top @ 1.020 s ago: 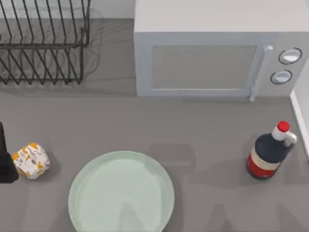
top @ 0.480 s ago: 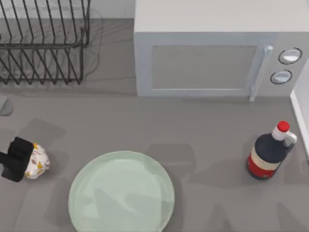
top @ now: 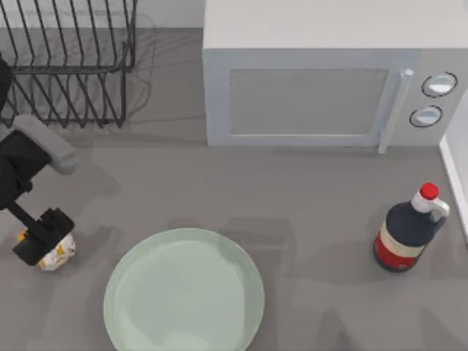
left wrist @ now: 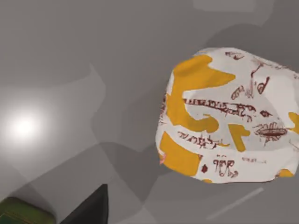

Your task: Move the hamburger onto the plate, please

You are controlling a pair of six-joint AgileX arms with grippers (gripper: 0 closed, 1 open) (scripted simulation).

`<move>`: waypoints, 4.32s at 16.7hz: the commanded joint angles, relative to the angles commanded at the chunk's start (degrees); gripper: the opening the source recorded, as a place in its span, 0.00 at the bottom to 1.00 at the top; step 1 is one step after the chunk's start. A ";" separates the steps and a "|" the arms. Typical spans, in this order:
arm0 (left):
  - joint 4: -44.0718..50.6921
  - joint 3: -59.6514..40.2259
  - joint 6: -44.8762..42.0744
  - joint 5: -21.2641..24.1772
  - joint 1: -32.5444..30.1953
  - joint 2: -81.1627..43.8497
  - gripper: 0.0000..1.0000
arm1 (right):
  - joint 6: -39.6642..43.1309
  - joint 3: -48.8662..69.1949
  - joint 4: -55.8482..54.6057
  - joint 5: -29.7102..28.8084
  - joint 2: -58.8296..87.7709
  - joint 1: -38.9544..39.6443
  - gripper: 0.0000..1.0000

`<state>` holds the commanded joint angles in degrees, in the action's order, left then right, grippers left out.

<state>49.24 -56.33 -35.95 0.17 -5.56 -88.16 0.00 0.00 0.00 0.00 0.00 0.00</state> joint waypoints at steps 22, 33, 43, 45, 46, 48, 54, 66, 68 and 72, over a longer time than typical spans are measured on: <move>-12.67 1.49 -4.81 -0.09 -0.52 -19.84 1.00 | 0.00 0.00 0.00 0.00 0.00 0.00 1.00; -12.67 1.49 -4.81 -0.09 -0.52 -19.84 0.32 | 0.00 0.00 0.00 0.00 0.00 0.00 1.00; -12.67 1.49 -4.81 -0.09 -0.52 -19.84 0.00 | 0.00 0.00 0.00 0.00 0.00 0.00 1.00; -12.67 1.49 -4.81 -0.09 -0.52 -19.84 0.00 | 0.00 0.00 0.00 0.00 0.00 0.00 1.00; -9.01 0.21 -4.42 1.18 -0.43 -16.19 0.00 | 0.00 0.00 0.00 0.00 0.00 0.00 1.00; -8.06 -0.62 -4.46 1.18 -0.42 -15.99 0.00 | 0.00 0.00 0.00 0.00 0.00 0.00 1.00; 6.81 -9.53 -4.26 1.16 -0.43 -10.88 0.00 | 0.00 0.00 0.00 0.00 0.00 0.00 1.00; 14.27 -14.67 -0.87 1.03 -1.84 -8.48 0.00 | 0.00 0.00 0.00 0.00 0.00 0.00 1.00; 15.00 -15.82 4.26 0.89 -3.65 -9.78 0.00 | 0.00 0.00 0.00 0.00 0.00 0.00 1.00; 16.91 -18.42 22.00 0.47 -8.57 -13.18 0.00 | 0.00 0.00 0.00 0.00 0.00 0.00 1.00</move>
<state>66.16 -74.75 -13.96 0.64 -14.13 -101.34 0.00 0.00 0.00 0.00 0.00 0.00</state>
